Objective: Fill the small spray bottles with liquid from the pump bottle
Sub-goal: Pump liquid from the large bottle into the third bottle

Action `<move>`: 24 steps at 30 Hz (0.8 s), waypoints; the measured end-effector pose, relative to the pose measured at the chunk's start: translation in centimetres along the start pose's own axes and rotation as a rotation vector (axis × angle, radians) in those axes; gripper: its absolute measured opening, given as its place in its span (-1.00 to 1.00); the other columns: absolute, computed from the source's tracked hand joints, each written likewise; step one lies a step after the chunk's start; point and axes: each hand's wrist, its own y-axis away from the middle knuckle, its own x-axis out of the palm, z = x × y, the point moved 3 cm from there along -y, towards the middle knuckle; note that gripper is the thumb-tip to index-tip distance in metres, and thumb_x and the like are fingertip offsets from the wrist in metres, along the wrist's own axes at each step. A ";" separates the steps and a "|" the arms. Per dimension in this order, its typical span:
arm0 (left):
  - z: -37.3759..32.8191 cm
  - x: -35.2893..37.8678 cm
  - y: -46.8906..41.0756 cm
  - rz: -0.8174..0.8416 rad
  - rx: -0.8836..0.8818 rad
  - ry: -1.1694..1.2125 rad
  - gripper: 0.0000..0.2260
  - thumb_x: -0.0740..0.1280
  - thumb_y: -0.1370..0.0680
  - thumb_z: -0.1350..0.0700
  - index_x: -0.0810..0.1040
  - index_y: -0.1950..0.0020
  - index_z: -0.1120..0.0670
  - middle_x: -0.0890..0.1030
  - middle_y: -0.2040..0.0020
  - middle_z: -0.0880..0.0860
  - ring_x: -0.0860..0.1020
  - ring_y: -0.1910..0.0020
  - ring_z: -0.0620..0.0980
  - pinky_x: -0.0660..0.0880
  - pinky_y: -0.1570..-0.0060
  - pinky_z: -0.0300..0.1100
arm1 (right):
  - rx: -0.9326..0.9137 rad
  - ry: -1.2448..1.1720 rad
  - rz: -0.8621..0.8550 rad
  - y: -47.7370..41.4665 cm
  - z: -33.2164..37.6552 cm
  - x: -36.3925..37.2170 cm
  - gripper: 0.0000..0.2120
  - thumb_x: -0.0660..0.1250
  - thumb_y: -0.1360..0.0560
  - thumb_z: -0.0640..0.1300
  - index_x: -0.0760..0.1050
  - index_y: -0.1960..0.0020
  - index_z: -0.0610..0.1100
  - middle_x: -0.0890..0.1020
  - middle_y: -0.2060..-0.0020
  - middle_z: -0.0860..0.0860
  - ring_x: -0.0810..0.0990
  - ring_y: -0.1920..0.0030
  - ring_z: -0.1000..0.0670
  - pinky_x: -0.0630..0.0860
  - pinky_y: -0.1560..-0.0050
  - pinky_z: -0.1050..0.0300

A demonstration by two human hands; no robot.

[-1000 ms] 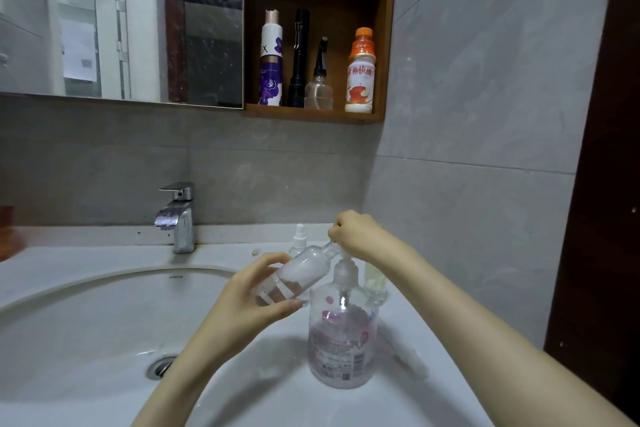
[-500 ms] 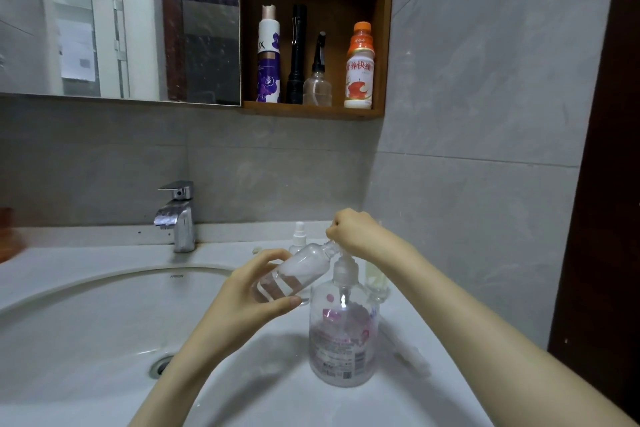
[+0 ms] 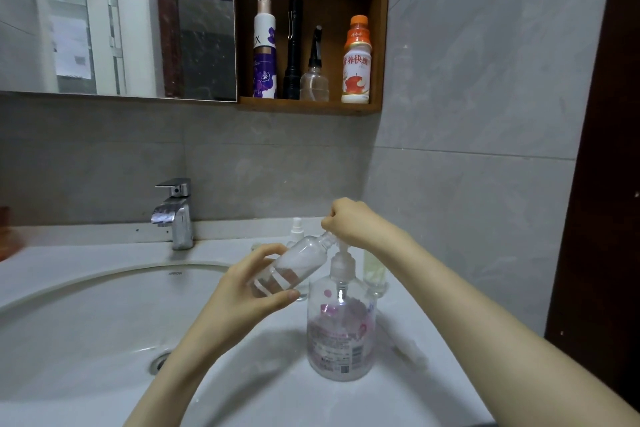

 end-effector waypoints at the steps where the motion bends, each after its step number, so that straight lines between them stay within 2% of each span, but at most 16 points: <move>1: -0.1 -0.1 0.0 0.000 0.011 -0.013 -0.64 0.51 -0.29 0.15 0.54 -0.01 -0.10 0.61 0.05 -0.18 0.57 0.20 -0.25 0.45 0.22 -0.46 | -0.013 0.018 -0.006 0.0 0.2 -0.2 -0.70 0.15 -0.51 -0.16 0.16 0.37 -0.12 0.29 0.37 -0.05 0.29 0.30 -0.11 0.16 0.43 0.13; 3: -0.4 -0.3 0.0 0.000 0.036 -0.049 -0.62 0.48 -0.24 0.11 0.52 0.00 -0.16 0.61 0.05 -0.19 0.57 0.20 -0.26 0.44 0.23 -0.47 | -0.016 0.025 0.001 0.2 0.5 -0.2 -0.68 0.15 -0.52 -0.16 0.15 0.37 -0.13 0.28 0.38 -0.05 0.28 0.32 -0.11 0.15 0.44 0.13; 6: 0.0 -0.2 0.1 0.009 0.030 -0.020 -0.63 0.53 -0.28 0.22 0.56 0.01 -0.07 0.64 0.07 -0.09 0.57 0.22 -0.26 0.43 0.23 -0.48 | 0.020 -0.035 0.042 0.6 0.2 0.2 -0.73 0.12 -0.54 -0.21 0.22 0.33 -0.16 0.37 0.30 -0.09 0.25 0.42 -0.02 0.16 0.46 0.16; 8: 0.3 0.0 0.0 0.012 0.026 -0.002 -0.62 0.55 -0.30 0.27 0.56 0.01 -0.05 0.64 0.07 -0.06 0.56 0.25 -0.26 0.43 0.24 -0.47 | 0.030 -0.071 0.059 0.4 -0.2 0.5 -0.82 0.12 -0.54 -0.24 0.32 0.24 -0.19 0.42 0.17 -0.14 0.30 0.37 -0.03 0.19 0.44 0.17; 9: 0.5 0.1 -0.1 0.008 0.025 0.002 -0.63 0.54 -0.27 0.22 0.56 0.02 -0.08 0.64 0.07 -0.06 0.56 0.28 -0.25 0.44 0.25 -0.46 | 0.025 -0.072 0.066 0.3 -0.2 0.6 -0.86 0.12 -0.54 -0.24 0.35 0.18 -0.21 0.43 0.15 -0.15 0.33 0.33 -0.06 0.20 0.44 0.18; 10: 0.6 0.1 -0.1 0.003 0.019 0.003 -0.64 0.51 -0.25 0.17 0.56 0.02 -0.09 0.64 0.08 -0.05 0.55 0.30 -0.24 0.45 0.25 -0.43 | 0.017 -0.059 0.065 0.2 -0.2 0.7 -0.87 0.12 -0.54 -0.23 0.36 0.16 -0.21 0.42 0.16 -0.14 0.35 0.28 -0.09 0.21 0.43 0.17; 12: 0.7 0.0 -0.3 -0.009 0.014 0.016 -0.62 0.51 -0.25 0.17 0.55 -0.02 -0.04 0.64 0.09 -0.04 0.55 0.31 -0.23 0.46 0.25 -0.42 | 0.015 -0.013 0.052 -0.1 -0.2 0.5 -0.79 0.11 -0.54 -0.22 0.29 0.28 -0.16 0.37 0.26 -0.10 0.32 0.30 -0.09 0.19 0.43 0.13; 15: 0.3 0.0 -0.3 0.007 0.030 -0.025 -0.61 0.51 -0.35 0.34 0.52 -0.04 0.00 0.62 0.08 -0.14 0.56 0.25 -0.27 0.44 0.25 -0.48 | 0.010 0.037 0.016 -0.1 0.0 -0.1 -0.71 0.14 -0.52 -0.16 0.18 0.35 -0.11 0.31 0.34 -0.04 0.33 0.23 -0.12 0.17 0.39 0.12; 17: 0.0 -0.1 -0.3 0.013 0.047 -0.043 -0.61 0.49 -0.35 0.39 0.52 -0.03 0.03 0.62 0.07 -0.15 0.56 0.26 -0.29 0.42 0.27 -0.49 | 0.006 0.039 0.007 -0.1 -0.1 -0.2 -0.72 0.14 -0.52 -0.15 0.19 0.34 -0.12 0.31 0.33 -0.04 0.33 0.22 -0.13 0.18 0.39 0.12; 19: 0.1 0.0 -0.3 0.014 0.035 -0.023 -0.61 0.49 -0.34 0.41 0.53 -0.03 0.05 0.64 0.08 -0.09 0.56 0.28 -0.28 0.42 0.27 -0.49 | 0.024 -0.002 0.021 -0.2 -0.2 0.2 -0.80 0.13 -0.53 -0.19 0.29 0.27 -0.16 0.38 0.26 -0.08 0.36 0.23 -0.13 0.23 0.36 0.13; 21: 0.5 0.2 -0.3 0.016 0.026 0.015 -0.61 0.53 -0.31 0.33 0.55 -0.02 0.01 0.65 0.09 -0.04 0.56 0.28 -0.28 0.43 0.26 -0.48 | 0.036 -0.028 0.031 -0.4 -0.3 0.6 -0.84 0.12 -0.51 -0.24 0.33 0.24 -0.18 0.43 0.21 -0.12 0.37 0.21 -0.14 0.26 0.34 0.13; 24: 0.7 0.2 -0.3 0.012 0.007 0.048 -0.64 0.48 -0.24 0.16 0.56 0.01 -0.08 0.65 0.06 -0.07 0.59 0.24 -0.23 0.47 0.22 -0.44 | 0.050 0.005 0.040 -0.5 -0.1 0.6 -0.73 0.12 -0.50 -0.26 0.20 0.37 -0.15 0.33 0.35 -0.08 0.32 0.23 -0.13 0.17 0.42 0.13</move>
